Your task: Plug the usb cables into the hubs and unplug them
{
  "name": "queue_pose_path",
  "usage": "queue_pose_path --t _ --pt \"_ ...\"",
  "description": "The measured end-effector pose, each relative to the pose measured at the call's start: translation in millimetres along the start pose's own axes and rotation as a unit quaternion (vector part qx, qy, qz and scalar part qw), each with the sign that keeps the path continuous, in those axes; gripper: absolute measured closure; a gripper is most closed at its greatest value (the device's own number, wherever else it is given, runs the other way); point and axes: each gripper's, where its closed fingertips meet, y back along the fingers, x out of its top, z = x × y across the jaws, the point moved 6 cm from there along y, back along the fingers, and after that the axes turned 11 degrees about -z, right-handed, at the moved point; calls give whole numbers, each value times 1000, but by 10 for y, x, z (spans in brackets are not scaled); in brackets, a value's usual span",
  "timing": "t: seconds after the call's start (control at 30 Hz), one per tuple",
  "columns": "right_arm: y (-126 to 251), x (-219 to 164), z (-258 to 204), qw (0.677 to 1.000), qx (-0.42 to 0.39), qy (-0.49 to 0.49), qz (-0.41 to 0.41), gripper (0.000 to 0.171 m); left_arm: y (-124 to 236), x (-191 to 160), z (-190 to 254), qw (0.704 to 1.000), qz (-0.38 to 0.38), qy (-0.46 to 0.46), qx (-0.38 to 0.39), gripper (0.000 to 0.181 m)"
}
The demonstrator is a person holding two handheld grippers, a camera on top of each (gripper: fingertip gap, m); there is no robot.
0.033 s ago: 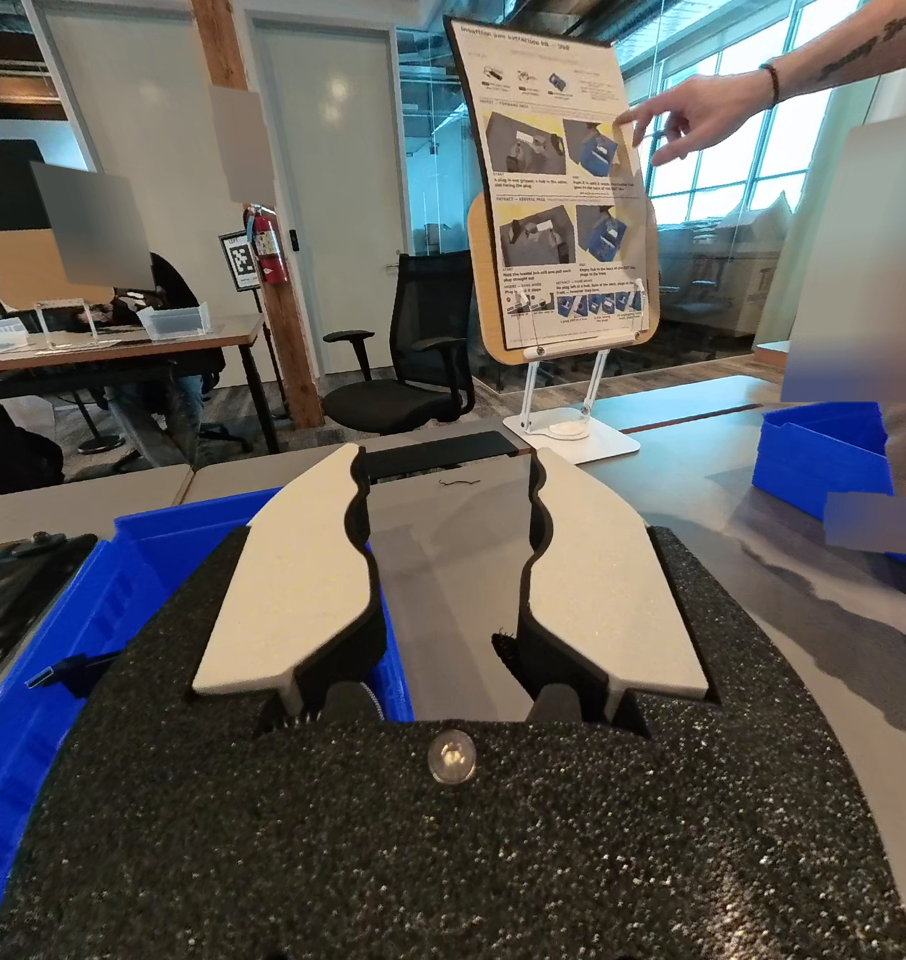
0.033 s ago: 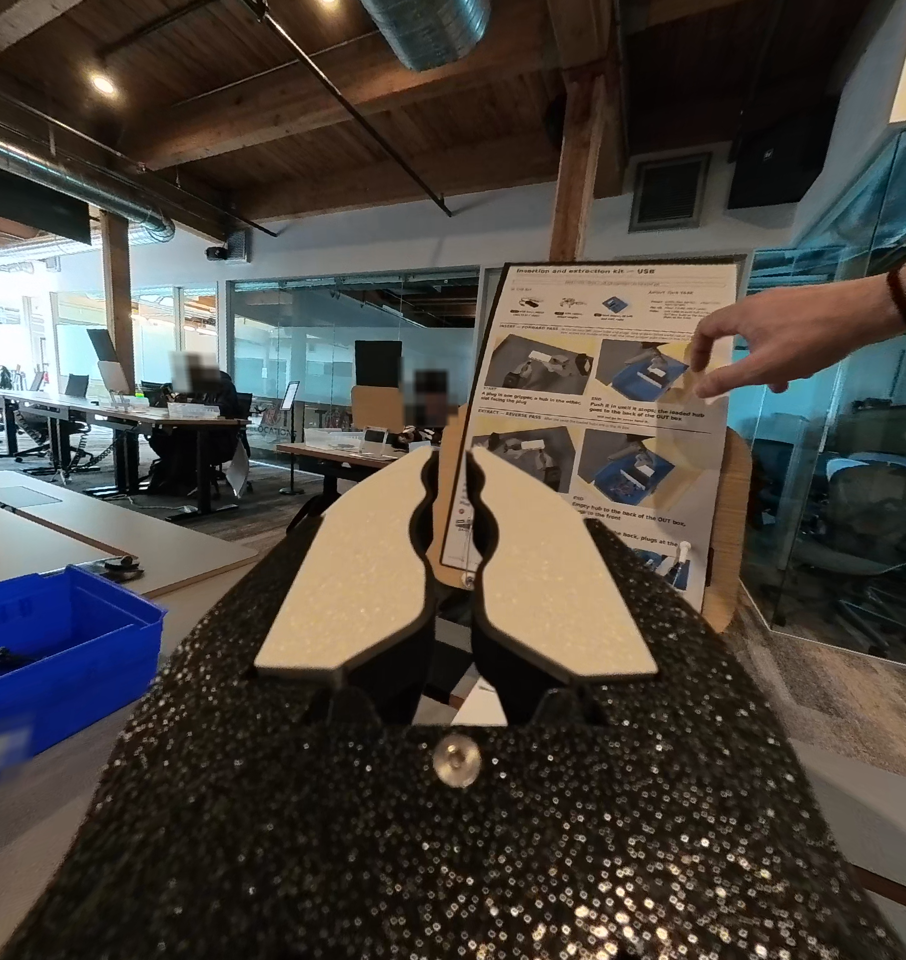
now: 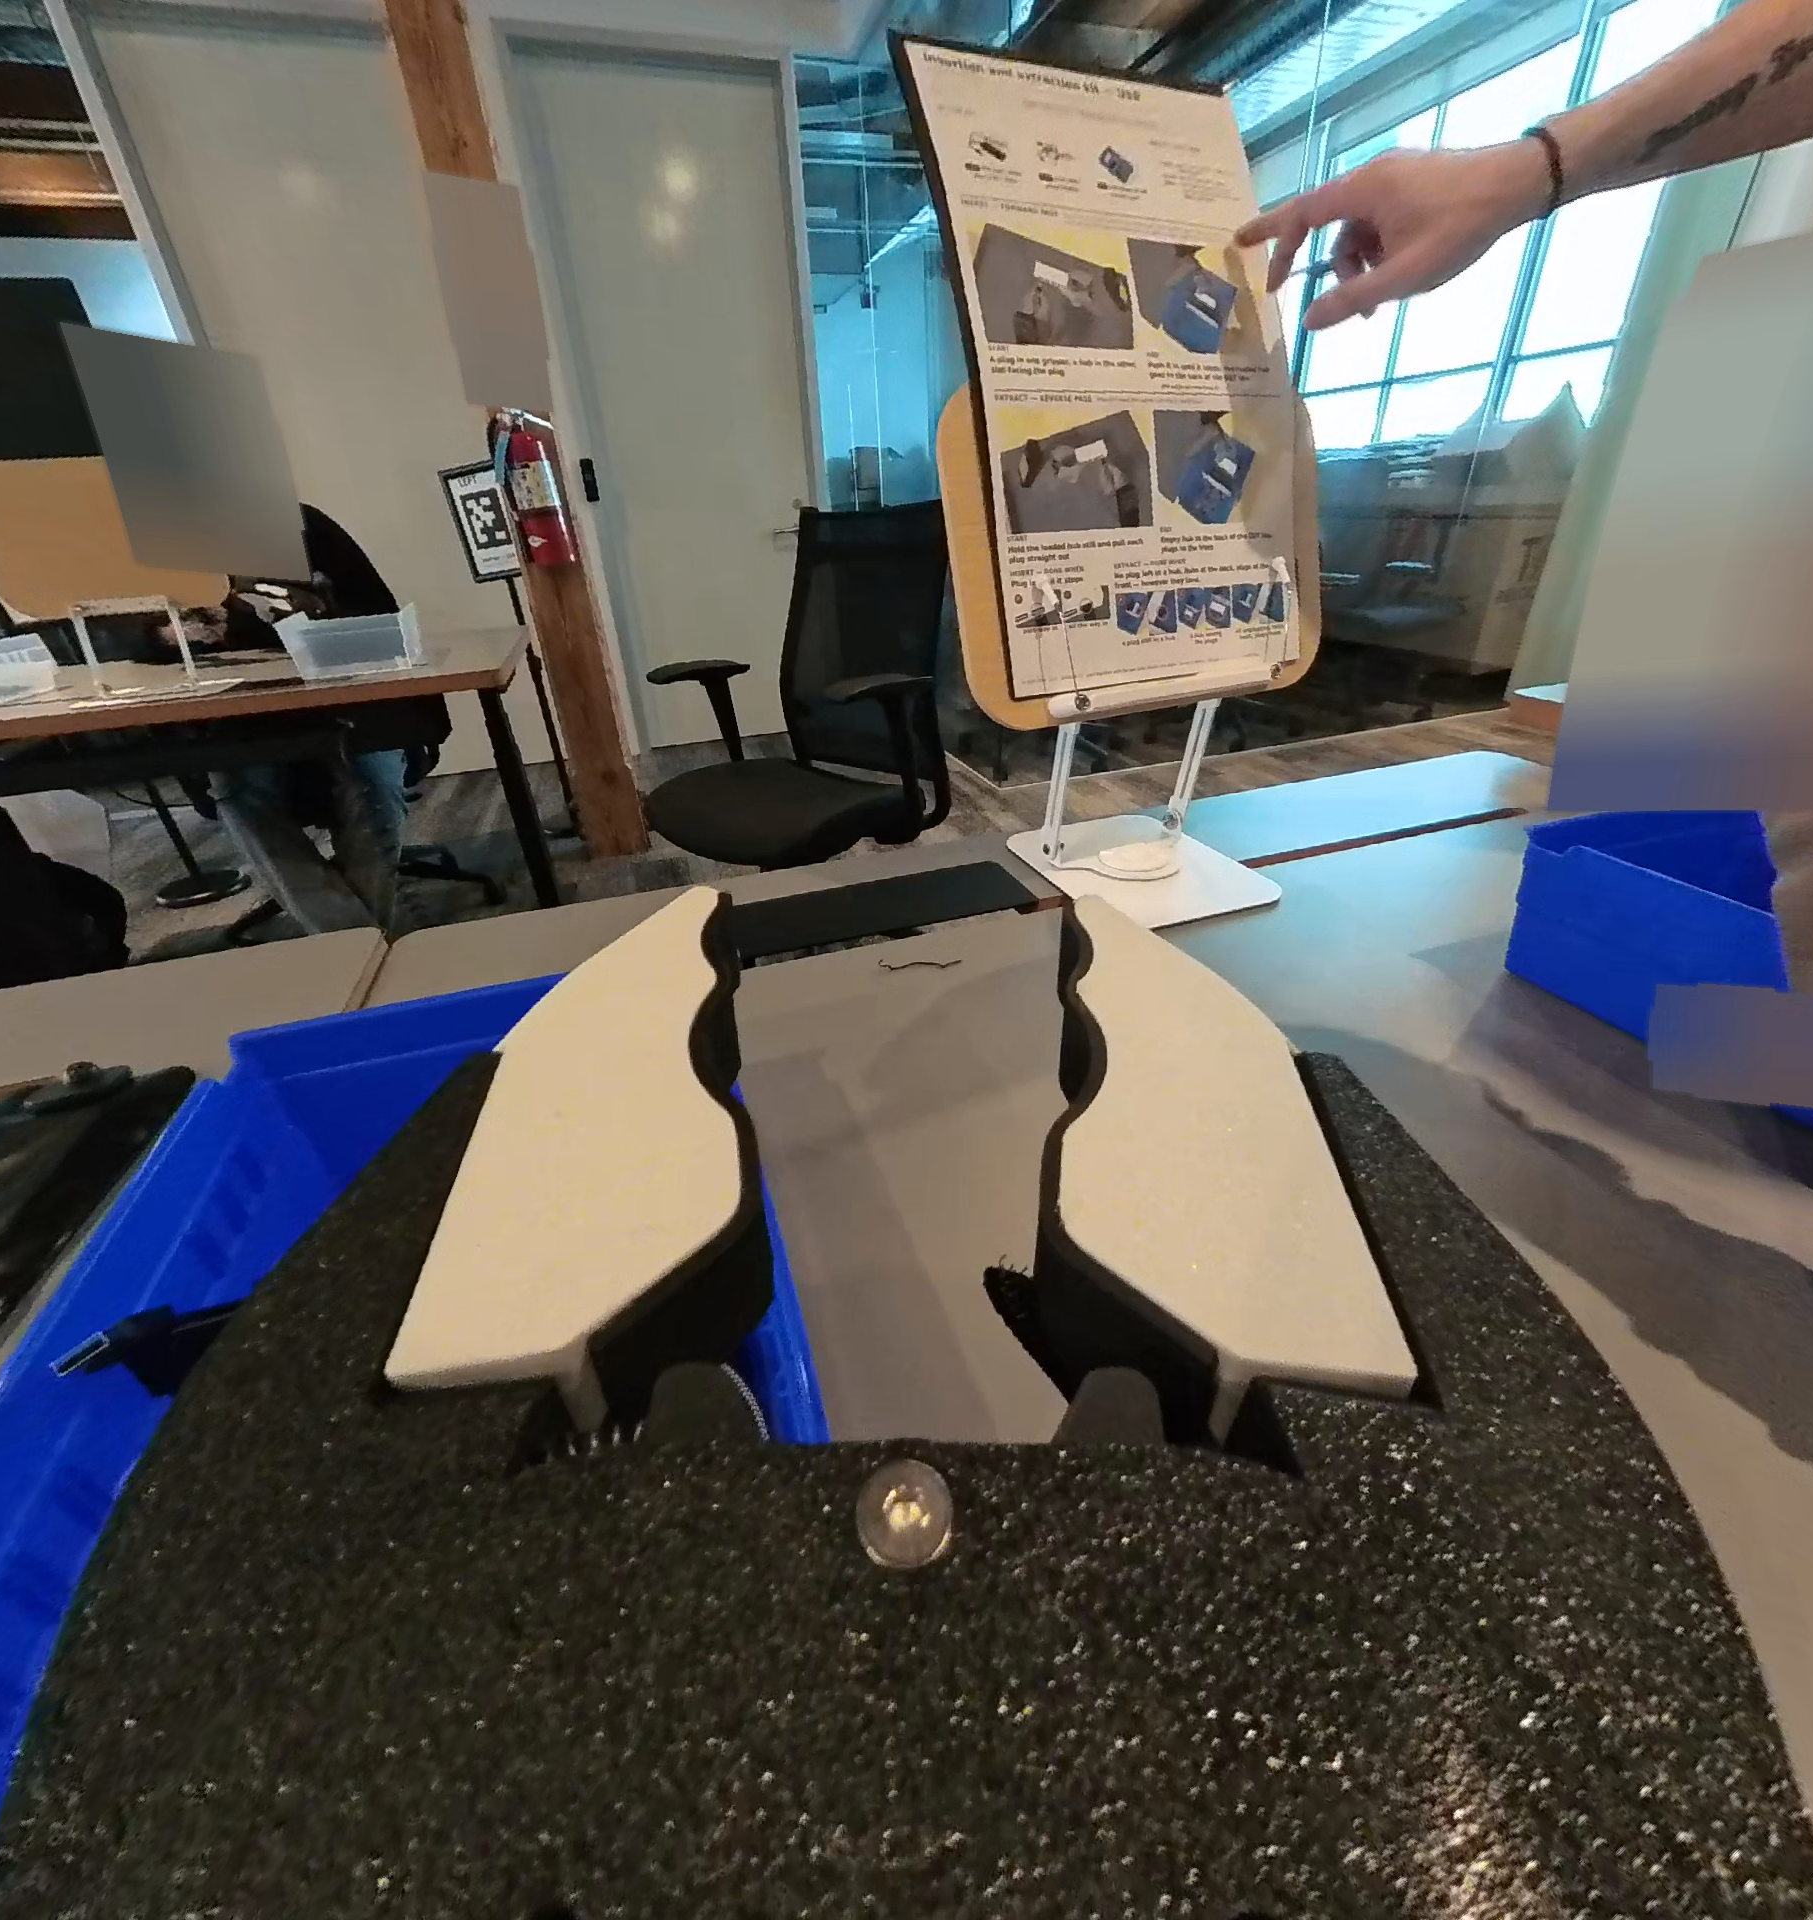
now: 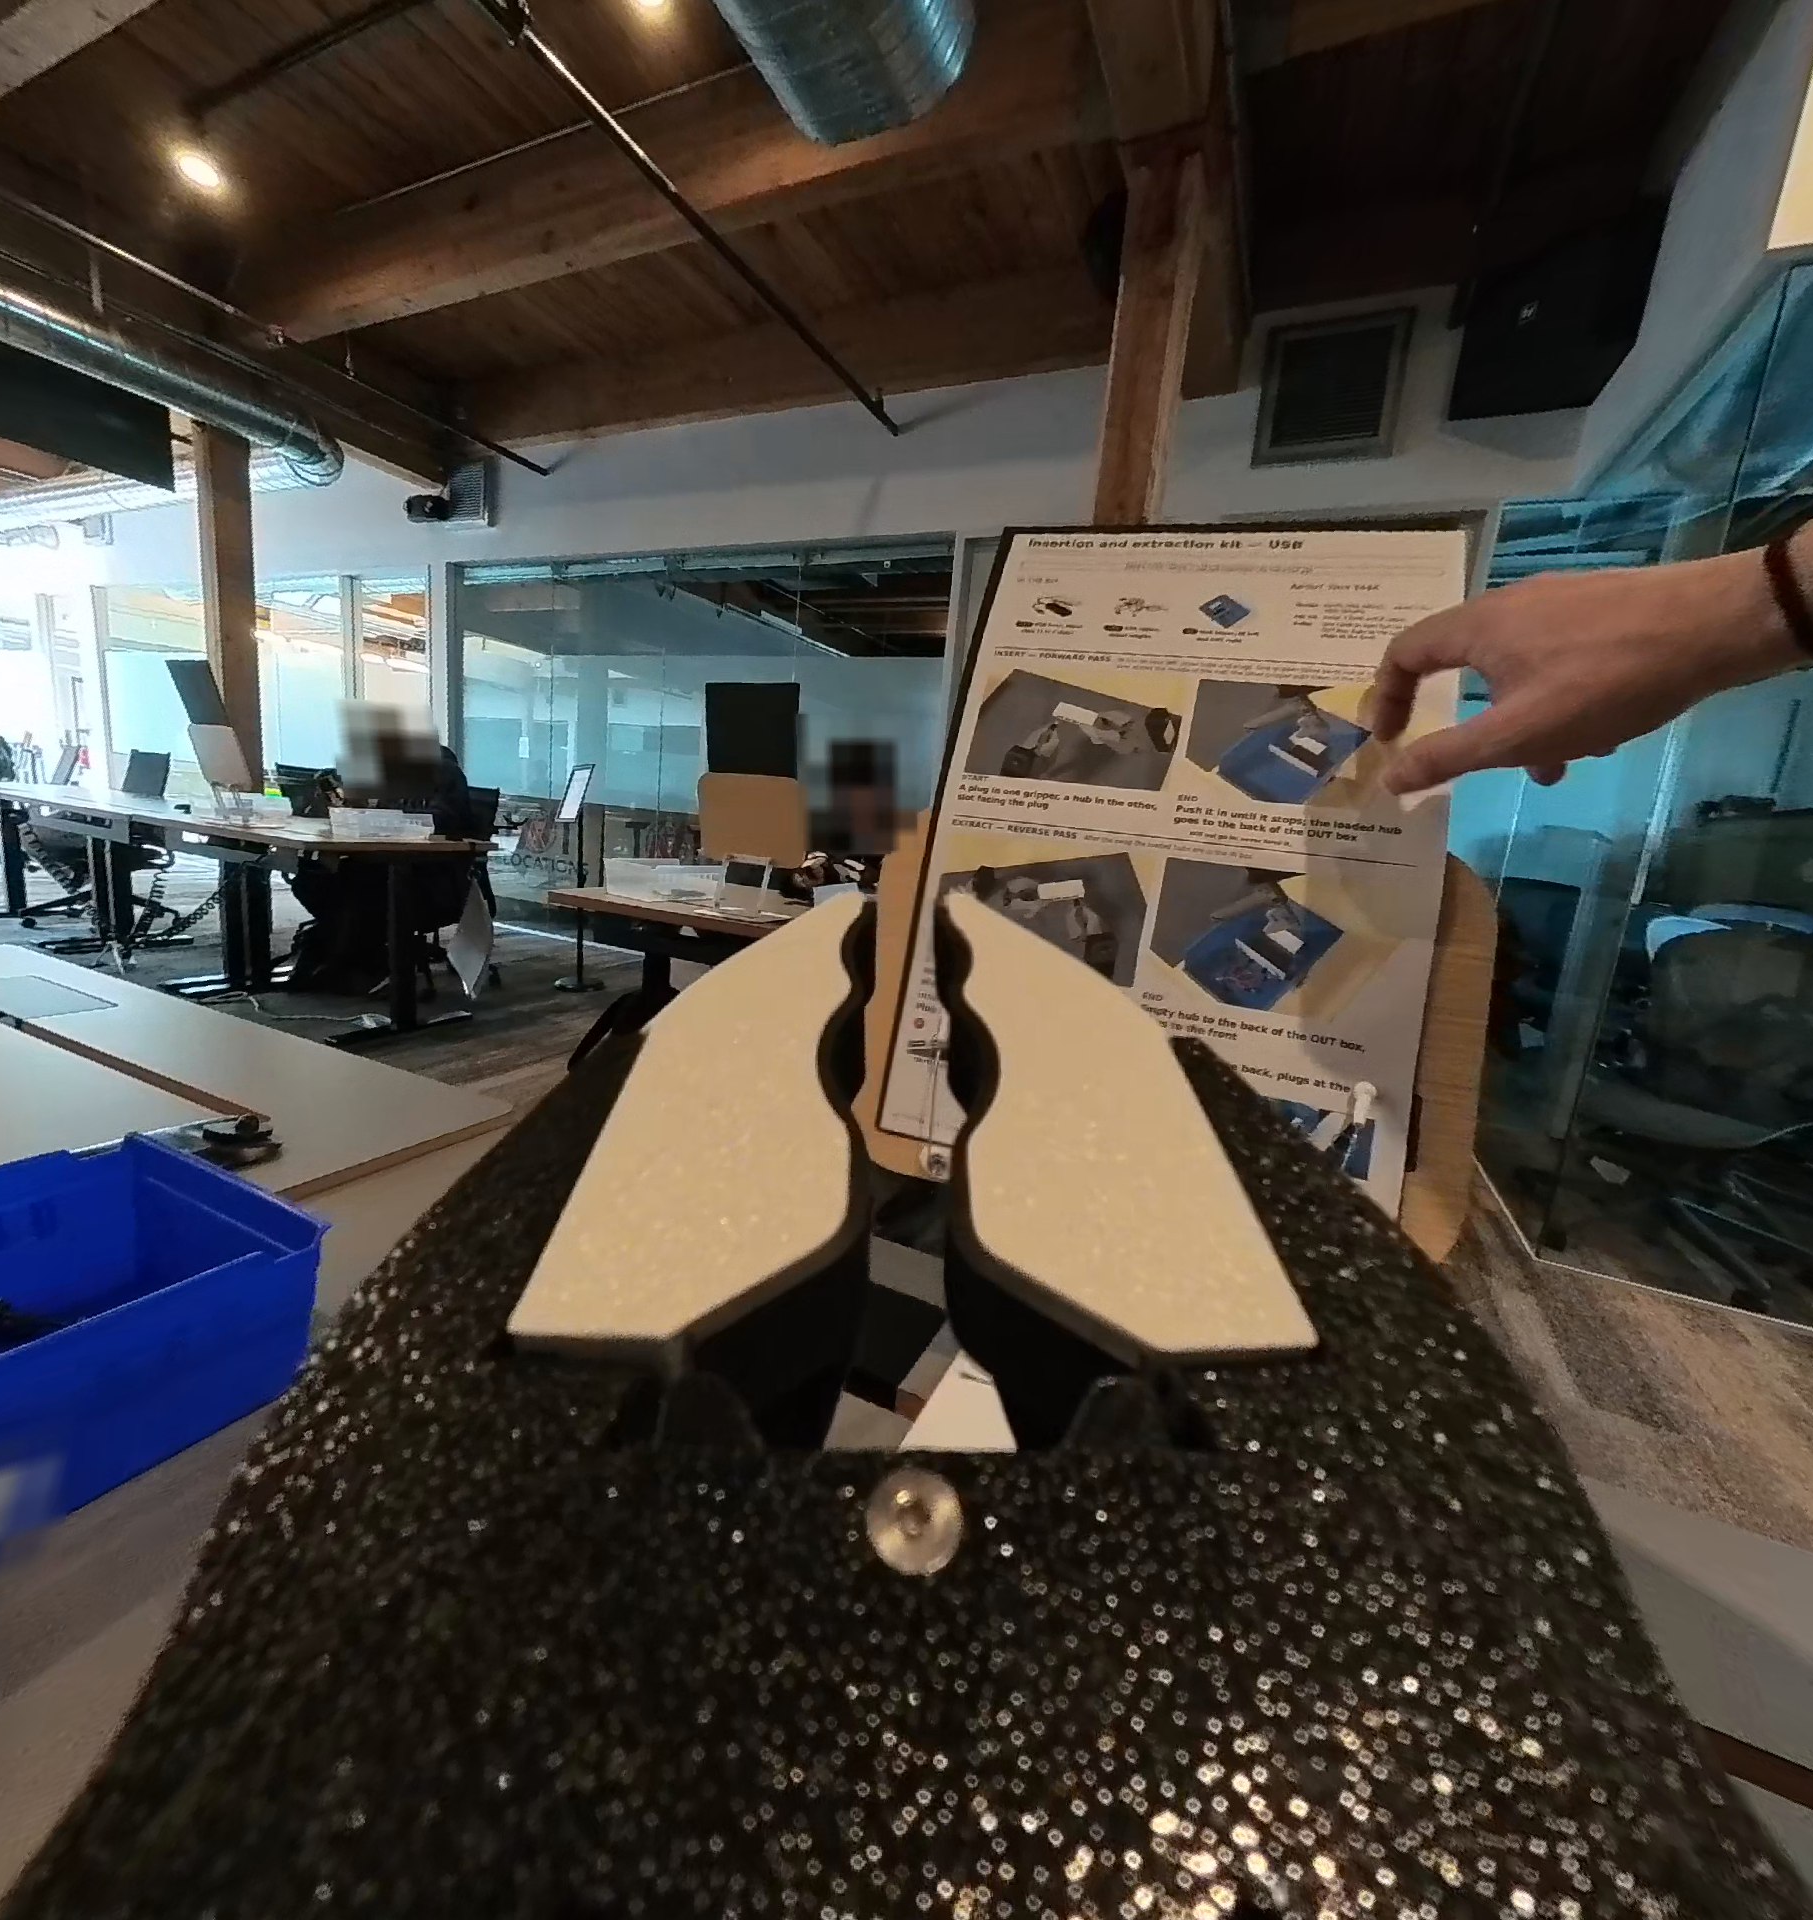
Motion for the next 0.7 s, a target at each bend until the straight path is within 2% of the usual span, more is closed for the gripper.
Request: queue_pose_path --t 0.27,0.4,0.53,0.7 --pt "37 25 43 999 -27 1 18 154 19 5 -24 1000 4 3 7 121" --pt "128 79 99 996 -69 1 55 149 44 19 -50 1000 12 7 16 116" --pt "278 145 158 989 -105 2 108 150 64 28 -66 1000 17 9 19 116" --pt "332 153 198 988 -104 -8 118 151 62 27 -62 1000 17 9 18 115"
